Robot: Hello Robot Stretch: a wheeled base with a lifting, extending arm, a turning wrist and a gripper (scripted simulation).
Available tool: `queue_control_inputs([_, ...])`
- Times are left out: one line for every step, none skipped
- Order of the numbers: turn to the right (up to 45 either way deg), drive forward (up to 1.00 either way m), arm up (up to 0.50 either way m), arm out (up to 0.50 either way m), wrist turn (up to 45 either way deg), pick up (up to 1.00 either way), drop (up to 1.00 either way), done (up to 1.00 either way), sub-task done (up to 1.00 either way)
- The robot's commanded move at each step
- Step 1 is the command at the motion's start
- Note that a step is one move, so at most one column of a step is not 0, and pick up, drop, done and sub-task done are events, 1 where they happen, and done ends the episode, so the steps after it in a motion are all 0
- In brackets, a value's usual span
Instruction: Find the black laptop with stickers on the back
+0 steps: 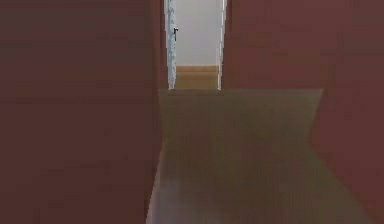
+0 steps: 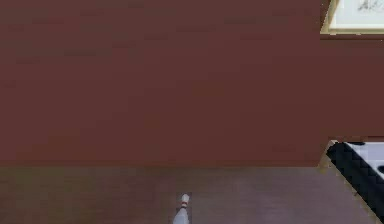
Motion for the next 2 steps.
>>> queue_control_inputs([-3.0,0.0,0.0,0.0,0.0,0.0,0.0,0.0,0.0])
queue_control_inputs([0.0,1.0,0.0,0.0,0.0,0.0,0.0,0.0,0.0])
